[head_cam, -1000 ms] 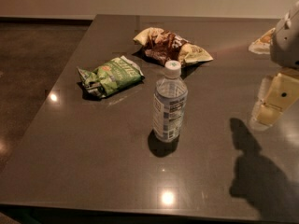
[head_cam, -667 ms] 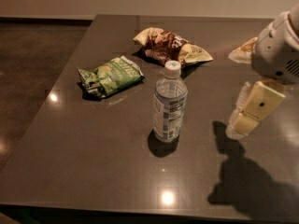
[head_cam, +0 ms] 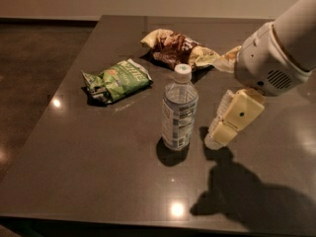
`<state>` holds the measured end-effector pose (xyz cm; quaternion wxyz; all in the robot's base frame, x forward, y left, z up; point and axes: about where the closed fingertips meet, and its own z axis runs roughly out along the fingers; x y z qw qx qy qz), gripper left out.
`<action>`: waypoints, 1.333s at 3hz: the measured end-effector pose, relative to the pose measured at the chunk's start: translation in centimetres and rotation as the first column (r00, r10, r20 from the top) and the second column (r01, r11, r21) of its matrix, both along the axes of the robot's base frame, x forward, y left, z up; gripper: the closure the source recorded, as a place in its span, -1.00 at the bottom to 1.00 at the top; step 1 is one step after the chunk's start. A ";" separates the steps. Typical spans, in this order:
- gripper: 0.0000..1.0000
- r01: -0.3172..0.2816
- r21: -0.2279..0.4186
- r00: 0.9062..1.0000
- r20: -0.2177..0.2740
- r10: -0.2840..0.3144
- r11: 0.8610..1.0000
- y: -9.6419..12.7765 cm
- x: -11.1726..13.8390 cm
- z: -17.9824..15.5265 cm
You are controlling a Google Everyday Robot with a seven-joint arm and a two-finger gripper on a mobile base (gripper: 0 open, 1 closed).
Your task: Knock blue plastic bottle over
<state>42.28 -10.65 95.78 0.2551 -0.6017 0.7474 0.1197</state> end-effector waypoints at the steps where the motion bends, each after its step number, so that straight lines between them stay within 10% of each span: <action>1: -1.00 -0.003 0.096 1.000 -0.011 0.004 0.995 2.6 0.4 -0.3; 3: -0.95 0.023 0.158 0.999 0.026 -0.028 0.987 4.4 1.6 -1.7; 4: -0.50 0.025 0.165 0.998 0.048 -0.033 0.986 4.4 2.0 -2.0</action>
Offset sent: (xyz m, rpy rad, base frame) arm 0.0145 0.0537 -0.0145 0.2019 0.0050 -0.0170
